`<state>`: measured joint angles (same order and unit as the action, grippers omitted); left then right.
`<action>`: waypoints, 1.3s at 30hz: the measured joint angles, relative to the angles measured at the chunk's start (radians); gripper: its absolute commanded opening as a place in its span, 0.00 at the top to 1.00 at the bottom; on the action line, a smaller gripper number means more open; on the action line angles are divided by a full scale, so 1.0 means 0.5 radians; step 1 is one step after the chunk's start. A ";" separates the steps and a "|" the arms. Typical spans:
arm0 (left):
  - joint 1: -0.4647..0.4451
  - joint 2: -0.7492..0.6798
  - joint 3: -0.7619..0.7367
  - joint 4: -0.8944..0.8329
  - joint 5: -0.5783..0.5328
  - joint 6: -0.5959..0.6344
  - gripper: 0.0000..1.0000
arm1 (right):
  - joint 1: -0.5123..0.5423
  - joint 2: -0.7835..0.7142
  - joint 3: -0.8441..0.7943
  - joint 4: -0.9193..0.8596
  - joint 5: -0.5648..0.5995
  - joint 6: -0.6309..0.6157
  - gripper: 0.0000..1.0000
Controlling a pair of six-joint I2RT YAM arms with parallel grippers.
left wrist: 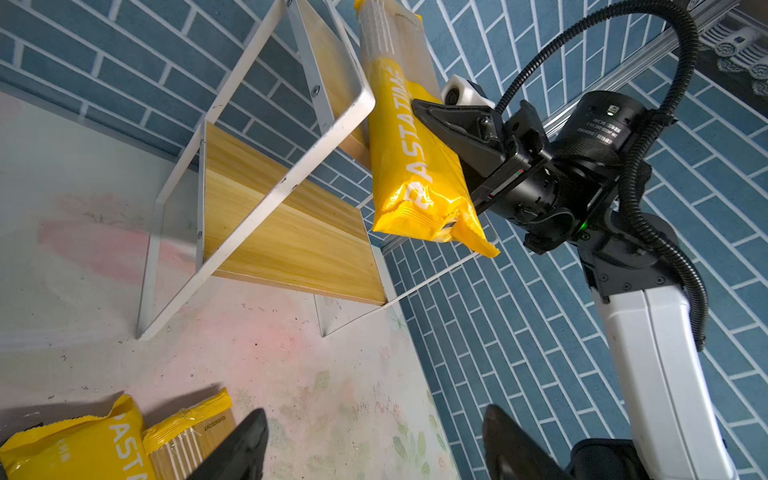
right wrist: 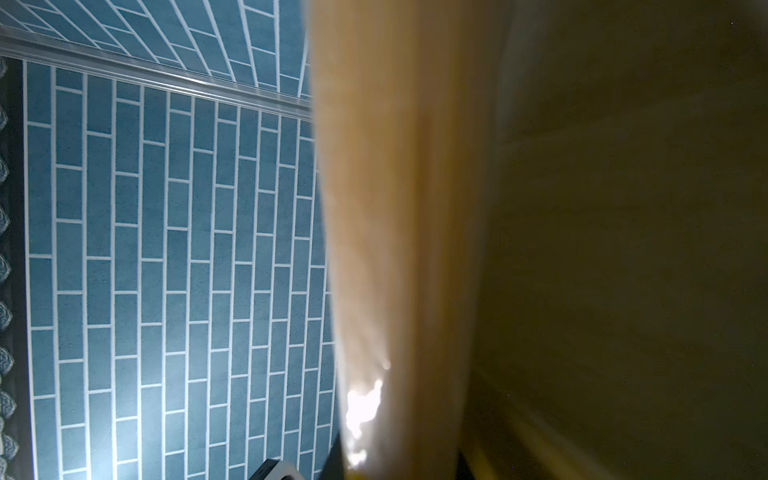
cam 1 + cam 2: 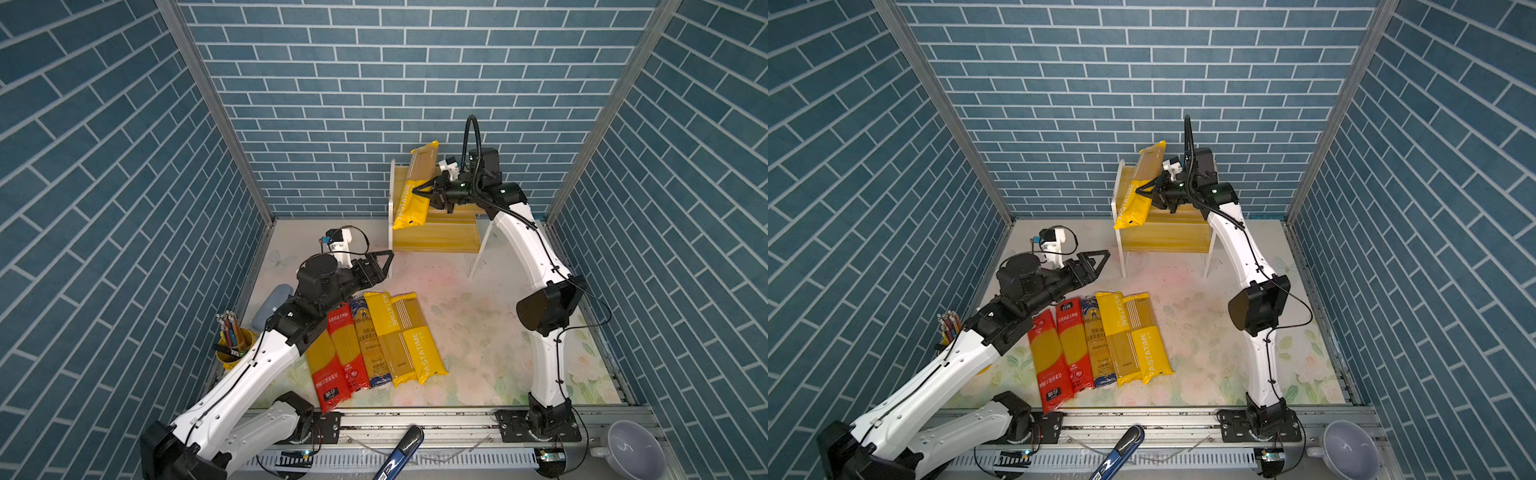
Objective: Place and organize the pasta boxes and bags onto the shelf
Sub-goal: 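Carry the bag to the top shelf with right gripper while left withdraws, then lower the bag onto the top shelf and open the right gripper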
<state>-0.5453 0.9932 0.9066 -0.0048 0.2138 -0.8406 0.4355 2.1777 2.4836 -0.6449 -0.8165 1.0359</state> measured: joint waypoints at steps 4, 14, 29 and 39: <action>-0.025 0.001 -0.016 0.002 -0.017 0.000 0.18 | 0.000 0.029 0.092 -0.101 0.023 -0.047 0.88; -0.064 0.052 -0.018 0.005 -0.024 0.000 0.18 | 0.002 0.151 0.320 -0.278 0.071 -0.153 0.70; -0.073 0.056 -0.018 0.005 -0.023 0.000 0.18 | -0.033 0.012 0.356 -0.618 0.581 -0.585 0.56; -0.118 0.114 -0.018 0.007 -0.024 0.000 0.18 | -0.041 -0.051 0.295 -0.647 0.840 -0.705 0.59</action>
<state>-0.6044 1.0500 0.8978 -0.0013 0.2020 -0.8406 0.4149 2.1521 2.6312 -0.9684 -0.3965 0.6834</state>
